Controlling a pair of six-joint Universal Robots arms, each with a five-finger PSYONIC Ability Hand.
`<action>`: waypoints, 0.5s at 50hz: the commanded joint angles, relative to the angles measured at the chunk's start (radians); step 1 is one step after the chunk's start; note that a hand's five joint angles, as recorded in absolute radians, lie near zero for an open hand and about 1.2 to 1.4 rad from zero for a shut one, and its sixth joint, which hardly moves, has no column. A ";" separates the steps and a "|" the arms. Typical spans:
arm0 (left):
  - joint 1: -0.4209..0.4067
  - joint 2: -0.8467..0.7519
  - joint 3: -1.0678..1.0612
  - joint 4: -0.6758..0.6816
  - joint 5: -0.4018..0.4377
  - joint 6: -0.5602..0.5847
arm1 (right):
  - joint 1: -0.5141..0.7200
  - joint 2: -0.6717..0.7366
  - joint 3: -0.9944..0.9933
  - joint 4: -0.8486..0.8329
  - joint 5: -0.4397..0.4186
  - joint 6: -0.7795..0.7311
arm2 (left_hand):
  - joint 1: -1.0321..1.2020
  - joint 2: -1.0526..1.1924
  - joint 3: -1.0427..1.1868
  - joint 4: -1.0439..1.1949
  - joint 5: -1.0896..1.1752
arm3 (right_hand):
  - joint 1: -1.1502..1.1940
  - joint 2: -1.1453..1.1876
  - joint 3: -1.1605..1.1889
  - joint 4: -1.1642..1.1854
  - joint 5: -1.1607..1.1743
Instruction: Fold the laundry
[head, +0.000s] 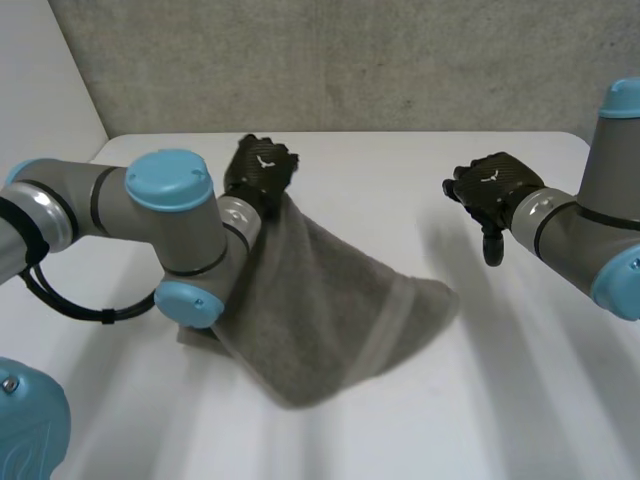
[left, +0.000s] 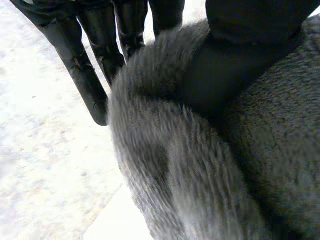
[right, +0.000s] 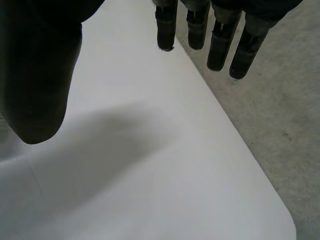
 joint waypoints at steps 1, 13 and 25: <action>0.014 0.040 -0.068 -0.004 -0.027 -0.019 | -0.001 -0.141 0.210 -0.104 -0.048 0.059 | -0.820 -0.830 -0.831 -0.831 -0.835 | -0.063 -0.067 -0.068 -0.077 -0.060; 0.053 0.345 -0.414 0.013 -0.017 -0.029 | -0.007 -0.339 0.531 -0.133 -0.323 0.058 | -0.824 -0.834 -0.834 -0.834 -0.838 | 0.065 0.061 0.060 0.051 0.068; 0.166 0.591 -0.696 0.010 -0.018 -0.172 | 0.128 -0.379 0.701 -0.263 -0.395 0.122 | -0.709 -0.719 -0.720 -0.719 -0.724 | 0.164 0.161 0.160 0.150 0.168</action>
